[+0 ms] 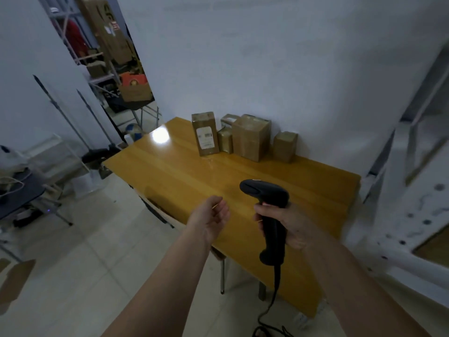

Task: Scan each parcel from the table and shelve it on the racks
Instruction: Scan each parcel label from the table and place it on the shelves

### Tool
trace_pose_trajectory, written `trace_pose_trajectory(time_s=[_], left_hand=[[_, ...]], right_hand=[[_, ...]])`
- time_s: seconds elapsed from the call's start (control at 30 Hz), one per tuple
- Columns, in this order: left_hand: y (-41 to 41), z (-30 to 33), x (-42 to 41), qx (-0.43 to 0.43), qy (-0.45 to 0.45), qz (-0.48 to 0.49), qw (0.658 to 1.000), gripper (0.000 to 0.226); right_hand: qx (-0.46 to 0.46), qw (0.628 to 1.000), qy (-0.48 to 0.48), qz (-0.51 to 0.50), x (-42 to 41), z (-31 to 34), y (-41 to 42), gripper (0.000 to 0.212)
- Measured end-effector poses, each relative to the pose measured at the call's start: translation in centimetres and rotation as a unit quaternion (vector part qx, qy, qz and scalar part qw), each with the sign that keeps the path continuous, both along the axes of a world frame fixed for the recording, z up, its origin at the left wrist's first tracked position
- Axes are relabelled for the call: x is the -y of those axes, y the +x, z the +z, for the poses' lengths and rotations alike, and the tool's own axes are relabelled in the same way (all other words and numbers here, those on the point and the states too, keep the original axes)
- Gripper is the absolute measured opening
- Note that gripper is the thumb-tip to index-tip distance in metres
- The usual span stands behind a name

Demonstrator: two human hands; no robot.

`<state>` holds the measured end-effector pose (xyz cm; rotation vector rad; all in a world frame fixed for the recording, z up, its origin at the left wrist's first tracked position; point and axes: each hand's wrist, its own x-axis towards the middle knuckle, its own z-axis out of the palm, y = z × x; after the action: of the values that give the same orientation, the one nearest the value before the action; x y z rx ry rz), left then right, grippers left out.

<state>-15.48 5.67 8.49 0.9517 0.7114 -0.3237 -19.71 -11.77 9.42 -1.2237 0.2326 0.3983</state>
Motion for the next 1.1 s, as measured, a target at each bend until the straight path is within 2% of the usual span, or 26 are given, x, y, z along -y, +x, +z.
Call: trace_pose_trajectory(time_s=[0.23, 0.37, 0.43, 0.6, 0.77, 0.87, 1.1], left_hand=[[9.7, 0.3, -2.0, 0.024, 0.056, -0.029, 0.998, 0.010], [13.3, 0.1, -4.0, 0.041, 0.176, -0.046, 0.983, 0.005], [14.9, 0.0, -4.6, 0.055, 0.255, -0.081, 0.962, 0.012], [21.6, -0.2, -5.0, 0.118, 0.447, -0.203, 0.863, 0.031], [29.1, -1.3, -5.4, 0.142, 0.563, -0.316, 0.750, 0.050], [33.6, -1.9, -6.1, 0.166, 0.610, -0.342, 0.695, 0.066], [44.1, -2.7, -8.7, 0.244, 0.642, -0.397, 0.608, 0.085]], right_hand=[[-0.012, 1.000, 0.011, 0.002, -1.9, 0.3, 9.9, 0.016], [-0.025, 0.999, 0.018, 0.015, -3.7, 0.0, 13.4, 0.015], [-0.022, 0.999, 0.017, 0.021, -4.4, 0.2, 14.4, 0.013], [-0.018, 1.000, 0.009, -0.006, -6.2, 0.9, 18.6, 0.007], [-0.028, 0.998, 0.016, -0.051, -7.5, 1.0, 22.5, 0.011], [-0.044, 0.994, 0.009, -0.098, -8.8, 0.9, 25.4, 0.015], [-0.057, 0.986, -0.020, -0.154, -12.8, -0.2, 32.4, 0.018]])
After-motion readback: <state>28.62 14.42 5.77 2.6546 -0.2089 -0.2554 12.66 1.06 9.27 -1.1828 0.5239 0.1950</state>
